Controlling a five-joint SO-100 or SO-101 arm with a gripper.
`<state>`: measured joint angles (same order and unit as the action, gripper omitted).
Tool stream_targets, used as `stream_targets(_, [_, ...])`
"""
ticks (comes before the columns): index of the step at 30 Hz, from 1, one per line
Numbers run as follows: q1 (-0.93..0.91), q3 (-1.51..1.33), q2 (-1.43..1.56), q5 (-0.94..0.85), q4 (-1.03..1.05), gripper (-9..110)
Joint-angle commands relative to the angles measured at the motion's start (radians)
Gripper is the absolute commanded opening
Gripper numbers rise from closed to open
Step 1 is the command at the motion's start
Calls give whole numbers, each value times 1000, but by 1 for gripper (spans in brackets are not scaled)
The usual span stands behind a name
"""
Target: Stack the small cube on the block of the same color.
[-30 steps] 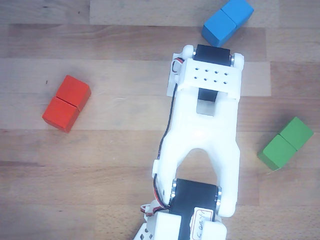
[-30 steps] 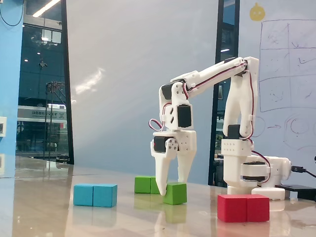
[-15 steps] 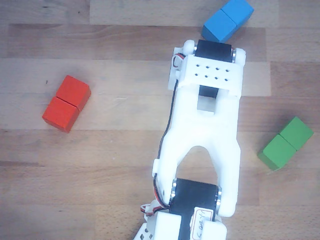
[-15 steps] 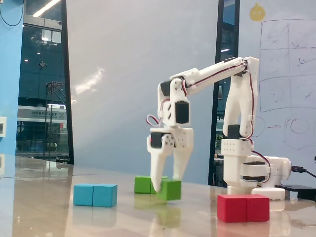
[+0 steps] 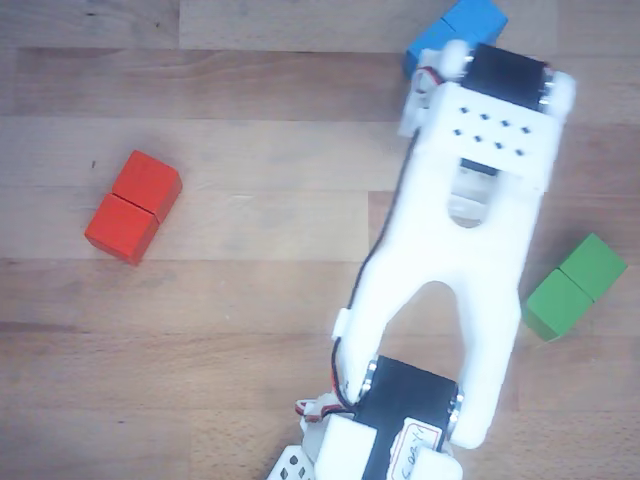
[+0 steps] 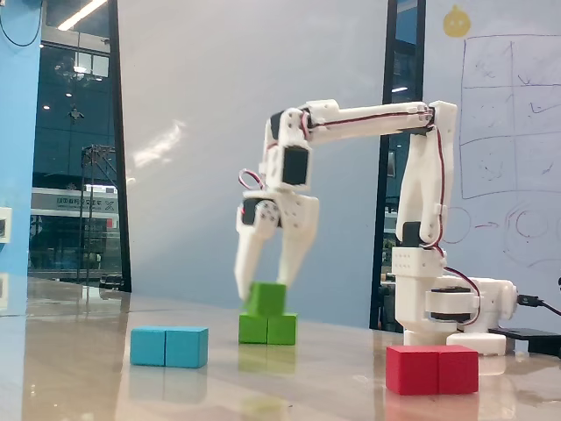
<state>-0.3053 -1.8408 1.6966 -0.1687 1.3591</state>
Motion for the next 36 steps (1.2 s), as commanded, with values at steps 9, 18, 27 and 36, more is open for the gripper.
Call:
stream_targets(9, [-365,202,-20,-8,17,3])
stream_targets(18, [-531,210,-91,-9,20,3])
stream_targets(27, [-551,201,-112,-9,35,3])
stream_targets(36, [-545,201,-144,-9,35,3])
